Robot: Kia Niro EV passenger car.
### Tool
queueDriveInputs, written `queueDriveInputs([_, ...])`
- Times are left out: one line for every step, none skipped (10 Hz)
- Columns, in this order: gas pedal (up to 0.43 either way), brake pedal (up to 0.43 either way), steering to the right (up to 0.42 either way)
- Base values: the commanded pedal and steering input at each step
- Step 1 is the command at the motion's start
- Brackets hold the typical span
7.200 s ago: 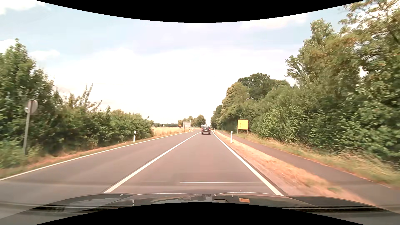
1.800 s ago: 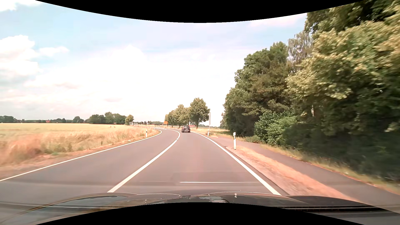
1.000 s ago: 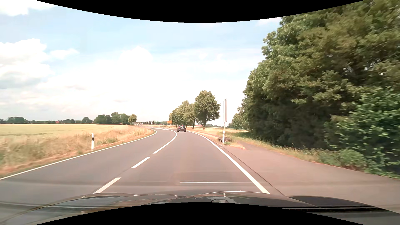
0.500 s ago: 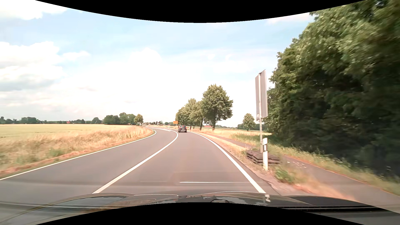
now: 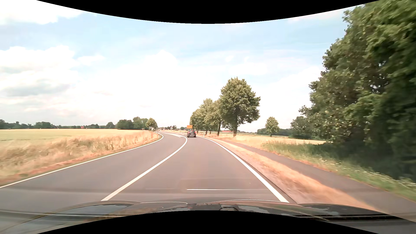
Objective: Follow the waypoints while adhering to traffic rules and regulations
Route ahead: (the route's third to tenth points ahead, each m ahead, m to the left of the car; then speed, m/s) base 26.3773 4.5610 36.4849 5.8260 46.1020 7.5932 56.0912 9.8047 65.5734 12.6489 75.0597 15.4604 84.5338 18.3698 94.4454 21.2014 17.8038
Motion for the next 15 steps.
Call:
queueDriveInputs([0.047,0.0,-0.026])
queueDriveInputs([0.067,0.0,-0.026])
queueDriveInputs([0.118,0.0,-0.026])
queueDriveInputs([0.118,0.0,-0.026])
queueDriveInputs([0.118,0.0,-0.026])
queueDriveInputs([0.118,0.0,-0.026])
queueDriveInputs([0.118,0.0,-0.024])
queueDriveInputs([0.118,0.0,-0.023])
queueDriveInputs([0.11,0.0,-0.023])
queueDriveInputs([0.11,0.0,-0.023])
queueDriveInputs([0.11,0.0,-0.023])
queueDriveInputs([0.11,0.0,-0.022])
queueDriveInputs([0.11,0.0,-0.021])
queueDriveInputs([0.11,0.0,-0.02])
queueDriveInputs([0.11,0.0,-0.019])
